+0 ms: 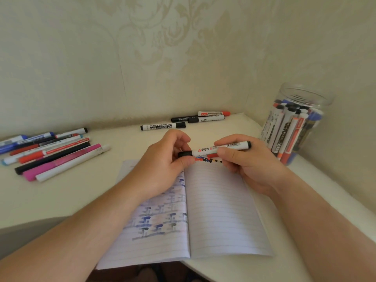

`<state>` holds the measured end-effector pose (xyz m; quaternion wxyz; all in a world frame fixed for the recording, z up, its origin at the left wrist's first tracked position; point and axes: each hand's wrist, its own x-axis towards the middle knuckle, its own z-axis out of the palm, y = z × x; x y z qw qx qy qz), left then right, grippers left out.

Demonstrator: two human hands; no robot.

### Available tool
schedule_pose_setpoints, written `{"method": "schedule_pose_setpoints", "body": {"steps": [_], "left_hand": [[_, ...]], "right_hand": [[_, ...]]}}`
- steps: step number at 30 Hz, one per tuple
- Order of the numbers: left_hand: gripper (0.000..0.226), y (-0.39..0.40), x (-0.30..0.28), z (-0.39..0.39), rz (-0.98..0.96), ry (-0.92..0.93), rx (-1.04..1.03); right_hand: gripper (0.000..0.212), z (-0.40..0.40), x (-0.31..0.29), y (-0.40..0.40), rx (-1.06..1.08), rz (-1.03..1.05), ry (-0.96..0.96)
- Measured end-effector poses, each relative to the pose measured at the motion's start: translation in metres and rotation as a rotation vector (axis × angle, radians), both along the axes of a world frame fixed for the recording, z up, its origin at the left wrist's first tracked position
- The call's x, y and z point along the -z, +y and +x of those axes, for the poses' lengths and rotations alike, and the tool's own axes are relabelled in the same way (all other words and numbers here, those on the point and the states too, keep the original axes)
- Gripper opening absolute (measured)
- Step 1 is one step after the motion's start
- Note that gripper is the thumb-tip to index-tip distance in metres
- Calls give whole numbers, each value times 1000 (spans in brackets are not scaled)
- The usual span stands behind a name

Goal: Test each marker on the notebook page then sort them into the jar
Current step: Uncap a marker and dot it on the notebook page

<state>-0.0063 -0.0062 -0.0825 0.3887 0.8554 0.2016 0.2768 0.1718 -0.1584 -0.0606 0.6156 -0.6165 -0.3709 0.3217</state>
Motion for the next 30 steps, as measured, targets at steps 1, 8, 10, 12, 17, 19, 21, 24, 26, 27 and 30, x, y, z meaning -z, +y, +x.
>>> {"method": "schedule_pose_setpoints", "body": {"steps": [1,8,10,12,17,19,21,24,26,27,30], "left_hand": [[31,2,0,0,-58,-43,-2],[33,6,0,0,-192,-77,-13],[35,9,2,2,-306,-145,2],[34,11,0,4,-481,-235,12],[32,12,-3,4,-573,-299,-2],[32,12,-2,5,-545,-296,-9],[33,12,-2,6,-516,-280,-2],[33,12,-2,6,-485,-268,-12],[33,12,-1,6,-495,-270,-5],[34,12,-1,6,-496,-257,11],[38,12,1,2,-393,-114,61]], "right_hand": [[14,0,-1,-1,11,12,21],[28,-9,0,-5,-38,-5,-229],[24,-12,1,-7,-2,-14,-477],[17,-14,3,-7,-5,-32,-736],[31,-21,6,-2,-47,-27,-1011],[32,-23,7,0,-47,-24,-1014],[33,-24,9,1,-57,-53,-994],[20,-27,8,1,-82,-83,-898],[6,-31,5,3,-46,-62,-771],[8,-33,3,4,-6,-38,-681],[16,-35,-15,1,149,57,-379]]}}
